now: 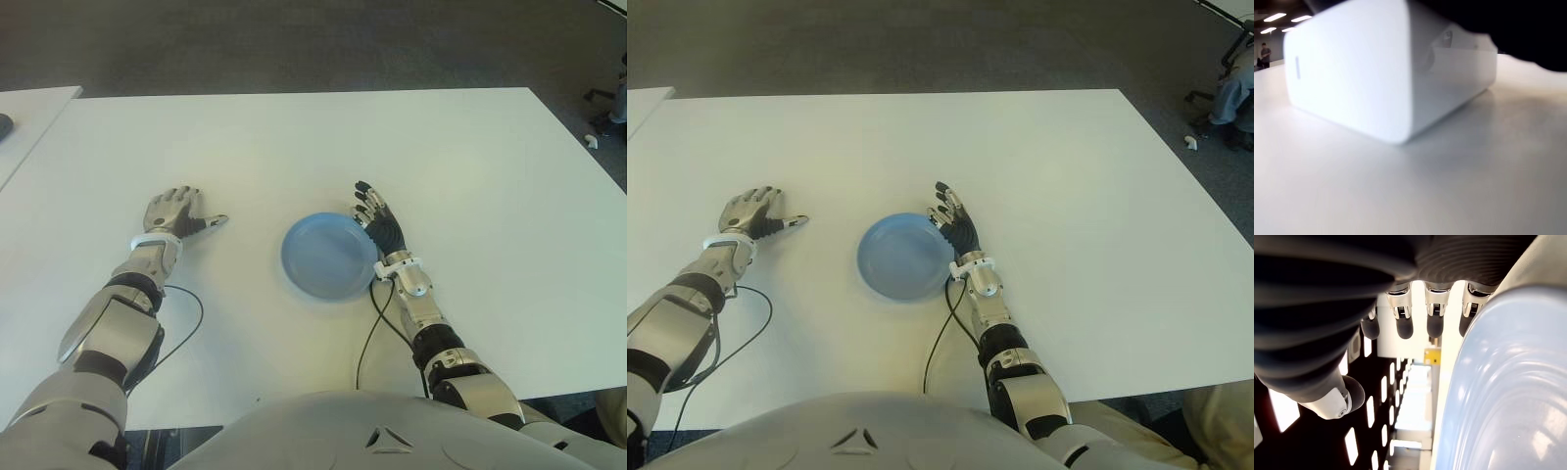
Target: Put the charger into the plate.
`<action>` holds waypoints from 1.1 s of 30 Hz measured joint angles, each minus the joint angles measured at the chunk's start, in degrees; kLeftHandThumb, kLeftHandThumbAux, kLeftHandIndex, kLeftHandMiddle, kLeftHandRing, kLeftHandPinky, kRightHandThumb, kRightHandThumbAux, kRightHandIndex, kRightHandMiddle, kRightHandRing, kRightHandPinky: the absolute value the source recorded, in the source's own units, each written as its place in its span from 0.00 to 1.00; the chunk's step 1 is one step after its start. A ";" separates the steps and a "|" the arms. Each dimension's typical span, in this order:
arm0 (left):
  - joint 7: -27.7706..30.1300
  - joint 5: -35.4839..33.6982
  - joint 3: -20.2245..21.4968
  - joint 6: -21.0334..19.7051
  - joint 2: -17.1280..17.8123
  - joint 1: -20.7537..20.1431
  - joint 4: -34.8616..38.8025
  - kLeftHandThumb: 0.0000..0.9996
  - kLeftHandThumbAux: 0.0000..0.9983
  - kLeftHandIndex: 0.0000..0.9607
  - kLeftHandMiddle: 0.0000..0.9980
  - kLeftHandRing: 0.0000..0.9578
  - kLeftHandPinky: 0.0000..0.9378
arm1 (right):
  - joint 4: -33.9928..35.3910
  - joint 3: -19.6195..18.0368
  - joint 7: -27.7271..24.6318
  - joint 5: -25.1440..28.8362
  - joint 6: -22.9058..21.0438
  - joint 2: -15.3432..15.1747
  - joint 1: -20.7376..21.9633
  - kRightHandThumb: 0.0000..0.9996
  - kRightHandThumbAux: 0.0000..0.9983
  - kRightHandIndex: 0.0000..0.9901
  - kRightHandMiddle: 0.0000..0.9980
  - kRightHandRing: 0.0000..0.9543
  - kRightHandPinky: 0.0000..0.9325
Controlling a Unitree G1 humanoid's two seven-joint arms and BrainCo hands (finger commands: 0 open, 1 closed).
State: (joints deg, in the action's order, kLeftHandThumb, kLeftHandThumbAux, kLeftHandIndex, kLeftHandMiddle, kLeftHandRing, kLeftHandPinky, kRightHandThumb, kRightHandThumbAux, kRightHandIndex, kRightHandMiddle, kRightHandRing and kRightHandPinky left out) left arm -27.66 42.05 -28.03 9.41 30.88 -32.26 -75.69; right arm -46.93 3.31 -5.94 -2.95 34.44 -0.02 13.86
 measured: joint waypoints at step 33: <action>0.00 -2.21 0.43 0.07 -0.02 0.53 -0.13 0.28 0.21 0.00 0.00 0.00 0.14 | 0.02 -0.02 -0.60 0.12 0.28 -0.10 -0.01 0.12 0.61 0.02 0.06 0.06 0.09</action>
State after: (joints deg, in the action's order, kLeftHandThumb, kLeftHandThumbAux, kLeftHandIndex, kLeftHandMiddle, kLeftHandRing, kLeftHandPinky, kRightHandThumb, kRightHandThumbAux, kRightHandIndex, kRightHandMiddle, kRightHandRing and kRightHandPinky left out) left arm -27.66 39.84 -27.60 9.47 30.86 -31.73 -75.82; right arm -46.91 3.29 -6.54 -2.82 34.72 -0.12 13.84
